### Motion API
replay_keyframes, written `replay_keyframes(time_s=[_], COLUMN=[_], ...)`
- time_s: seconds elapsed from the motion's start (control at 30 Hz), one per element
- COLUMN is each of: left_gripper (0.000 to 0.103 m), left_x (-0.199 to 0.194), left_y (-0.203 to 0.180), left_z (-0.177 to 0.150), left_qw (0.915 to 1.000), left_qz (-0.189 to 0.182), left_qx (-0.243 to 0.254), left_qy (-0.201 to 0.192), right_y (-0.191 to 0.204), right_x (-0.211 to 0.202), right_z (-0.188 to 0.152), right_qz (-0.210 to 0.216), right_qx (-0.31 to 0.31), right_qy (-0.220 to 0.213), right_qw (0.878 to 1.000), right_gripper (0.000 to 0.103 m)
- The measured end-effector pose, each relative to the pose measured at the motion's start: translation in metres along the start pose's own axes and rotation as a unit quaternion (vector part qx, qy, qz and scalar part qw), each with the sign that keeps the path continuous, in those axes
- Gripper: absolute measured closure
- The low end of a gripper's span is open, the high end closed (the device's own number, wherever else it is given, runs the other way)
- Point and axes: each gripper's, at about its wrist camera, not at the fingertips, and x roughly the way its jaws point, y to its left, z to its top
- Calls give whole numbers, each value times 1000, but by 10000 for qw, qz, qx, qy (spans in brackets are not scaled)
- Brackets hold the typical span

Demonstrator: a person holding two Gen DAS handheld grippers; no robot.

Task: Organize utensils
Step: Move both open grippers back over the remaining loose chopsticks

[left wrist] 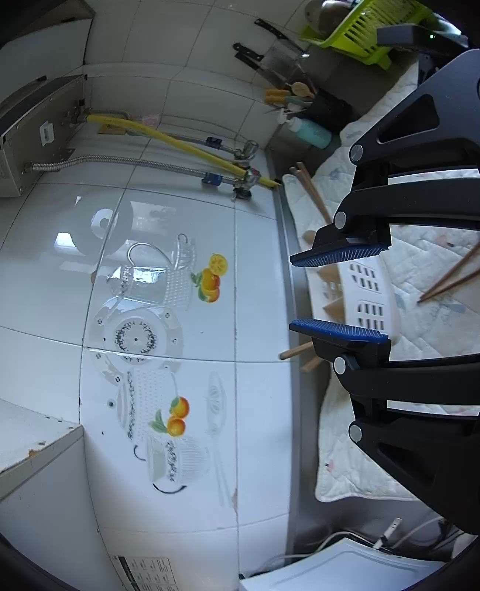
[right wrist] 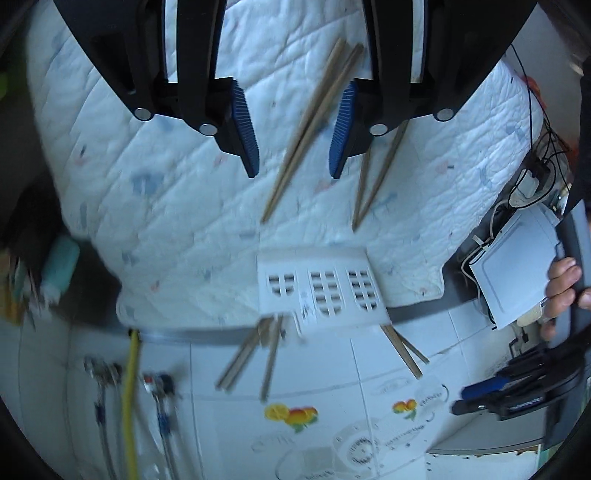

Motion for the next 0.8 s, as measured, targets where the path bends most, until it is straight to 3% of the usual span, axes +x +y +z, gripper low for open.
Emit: replay_keyframes(time_s=[0.13, 0.33, 0.8], left_gripper=[73, 73, 73], left_x=[-11, -18, -18], left_y=[-1, 1, 1], left_z=[-31, -79, -189], left_qw=[9998, 9984, 9876], left_qz=[-35, 30, 122], left_qx=[-61, -218, -512], left_qy=[196, 523, 1482], right_y=[0, 8, 22], right_x=[13, 22, 44], right_z=[-34, -59, -68], right_qz=[70, 84, -41], right_qx=[328, 464, 554], right_qy=[290, 439, 637], right_qw=[9990, 9979, 9964], right_gripper=[74, 80, 92])
